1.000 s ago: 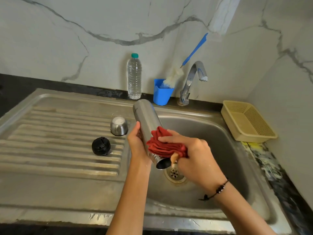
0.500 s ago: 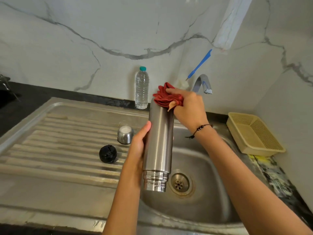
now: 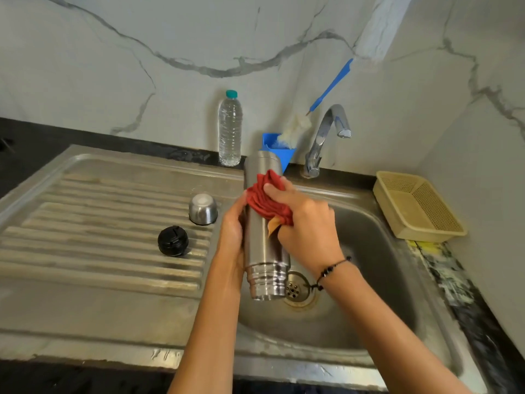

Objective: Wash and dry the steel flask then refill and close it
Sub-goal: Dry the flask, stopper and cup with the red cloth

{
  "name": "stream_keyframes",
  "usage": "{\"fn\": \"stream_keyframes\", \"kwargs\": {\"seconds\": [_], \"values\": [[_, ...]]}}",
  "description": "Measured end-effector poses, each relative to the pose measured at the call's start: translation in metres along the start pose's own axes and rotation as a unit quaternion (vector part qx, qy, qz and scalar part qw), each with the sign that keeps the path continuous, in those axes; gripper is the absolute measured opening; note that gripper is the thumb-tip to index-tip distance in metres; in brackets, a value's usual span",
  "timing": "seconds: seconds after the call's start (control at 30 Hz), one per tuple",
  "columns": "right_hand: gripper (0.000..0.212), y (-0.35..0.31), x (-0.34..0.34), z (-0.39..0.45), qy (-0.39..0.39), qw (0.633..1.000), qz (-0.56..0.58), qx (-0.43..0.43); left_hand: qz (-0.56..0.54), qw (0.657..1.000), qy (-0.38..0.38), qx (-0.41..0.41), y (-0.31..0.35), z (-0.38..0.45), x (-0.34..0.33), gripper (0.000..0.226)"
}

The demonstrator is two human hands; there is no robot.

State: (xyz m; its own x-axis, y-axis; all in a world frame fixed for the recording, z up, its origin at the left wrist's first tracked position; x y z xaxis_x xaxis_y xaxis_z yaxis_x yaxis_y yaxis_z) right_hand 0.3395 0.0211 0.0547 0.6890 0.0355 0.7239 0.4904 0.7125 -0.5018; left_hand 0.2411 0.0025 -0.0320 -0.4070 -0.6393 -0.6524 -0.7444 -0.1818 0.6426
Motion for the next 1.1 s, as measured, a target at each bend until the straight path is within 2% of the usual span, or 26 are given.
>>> {"fn": "stream_keyframes", "kwargs": {"seconds": [0.13,0.23,0.33,0.43,0.57,0.67,0.77,0.83,0.93,1.03,1.1], "values": [[0.055,0.002,0.0,-0.026,0.041,0.997,0.06,0.034,-0.019,0.998,0.035,-0.041,0.002,-0.006,0.005,0.04],[0.054,0.009,-0.001,-0.045,0.04,0.996,0.058,0.047,-0.051,0.996,0.071,0.005,0.002,-0.006,0.008,0.052],[0.052,0.017,-0.002,-0.057,0.037,0.997,0.058,0.038,-0.065,0.992,0.107,-0.003,0.003,-0.003,0.009,0.059],[0.055,0.021,0.001,-0.059,0.015,0.997,0.08,0.018,-0.054,0.992,0.11,-0.02,0.004,0.001,0.012,0.05],[0.052,0.022,0.022,-0.047,0.0,0.972,0.223,-0.075,-0.012,0.996,0.085,-0.014,0.006,0.003,0.018,0.055],[0.053,0.023,0.03,-0.016,0.058,0.965,0.236,-0.099,0.061,0.996,0.047,-0.045,0.01,0.0,0.016,0.059],[0.05,0.019,0.031,0.025,0.137,0.962,0.217,-0.088,0.108,0.992,0.026,-0.064,0.007,-0.004,0.008,0.093],[0.046,0.012,0.03,0.046,0.156,0.969,0.183,-0.066,0.116,0.991,0.016,-0.067,0.007,-0.009,0.003,0.08],[0.045,0.006,0.023,0.059,0.122,0.986,0.111,-0.023,0.127,0.99,-0.019,-0.061,0.005,-0.01,-0.002,0.05],[0.05,0.004,0.016,0.051,0.087,0.993,0.08,0.009,0.114,0.992,-0.036,-0.048,0.003,-0.01,0.001,0.038],[0.052,0.005,0.014,0.043,0.072,0.995,0.072,0.013,0.103,0.993,-0.034,-0.04,0.001,-0.014,0.002,0.041]]}}
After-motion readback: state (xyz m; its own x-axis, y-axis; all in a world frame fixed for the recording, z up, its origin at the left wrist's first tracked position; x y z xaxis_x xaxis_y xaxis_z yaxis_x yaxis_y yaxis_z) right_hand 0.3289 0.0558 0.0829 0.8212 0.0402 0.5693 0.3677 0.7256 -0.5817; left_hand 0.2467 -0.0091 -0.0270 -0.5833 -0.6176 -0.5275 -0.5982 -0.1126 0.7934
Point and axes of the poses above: each hand's wrist, its own z-axis towards the middle knuckle, its own x-axis out of the back of the hand, y = z × x, the point moved 3 cm from there along z, towards the middle knuckle, and after that the axes turned 13 degrees about y, right-handed, at the moved point
